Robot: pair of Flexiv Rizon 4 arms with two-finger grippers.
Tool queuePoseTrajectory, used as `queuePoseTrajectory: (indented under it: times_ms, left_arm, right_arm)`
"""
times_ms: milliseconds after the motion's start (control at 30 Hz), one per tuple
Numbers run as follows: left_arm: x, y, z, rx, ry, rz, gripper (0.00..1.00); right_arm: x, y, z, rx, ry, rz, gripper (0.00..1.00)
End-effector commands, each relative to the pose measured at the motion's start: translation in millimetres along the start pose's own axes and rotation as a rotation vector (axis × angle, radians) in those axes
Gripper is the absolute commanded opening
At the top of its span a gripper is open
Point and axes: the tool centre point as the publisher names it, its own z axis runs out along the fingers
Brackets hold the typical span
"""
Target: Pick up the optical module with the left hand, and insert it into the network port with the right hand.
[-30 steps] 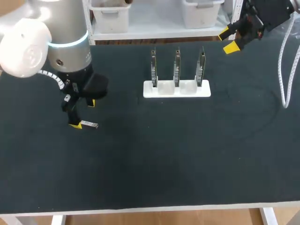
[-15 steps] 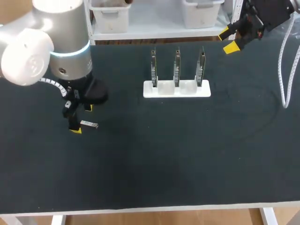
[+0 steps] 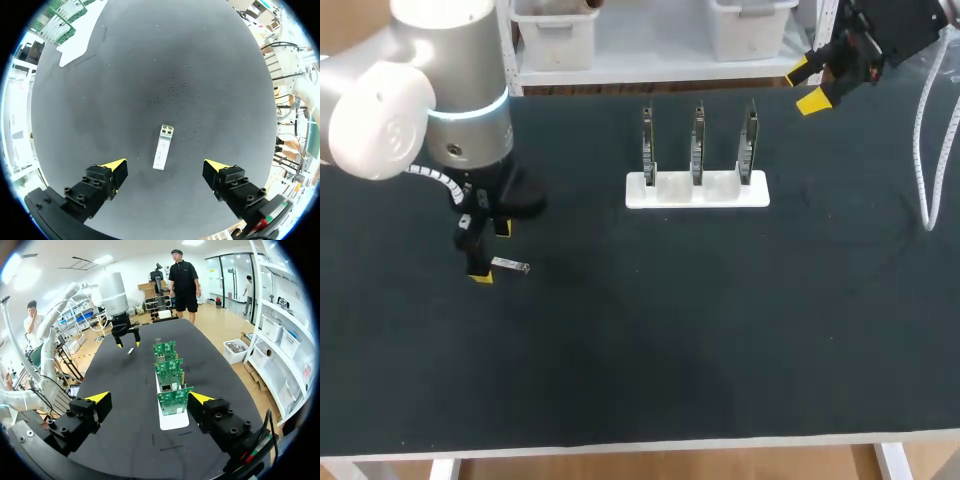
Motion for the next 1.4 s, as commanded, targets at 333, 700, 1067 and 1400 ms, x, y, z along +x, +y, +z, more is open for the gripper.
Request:
queuePoseTrajectory:
  times_ms: [333, 700, 1067, 1400]
  left_arm:
    - [-8.6, 5.5, 2.5, 0.022, -0.032, -0.001, 1.0]
    - [-9.8, 2.9, 8.9, 0.011, -0.017, -0.012, 1.0]
    - [-9.3, 4.2, 11.5, 0.01, -0.018, -0.02, 1.0]
    - [-8.1, 4.4, 13.6, 0.011, -0.018, -0.024, 1.0]
  right_arm:
    - [0.3, 3.4, 0.0, 0.007, 0.0, 0.0, 1.0]
    - [0.3, 3.4, 0.0, 0.007, 0.0, 0.0, 1.0]
    - [0.3, 3.4, 0.0, 0.007, 0.0, 0.0, 1.0]
    - [0.3, 3.4, 0.0, 0.007, 0.0, 0.0, 1.0]
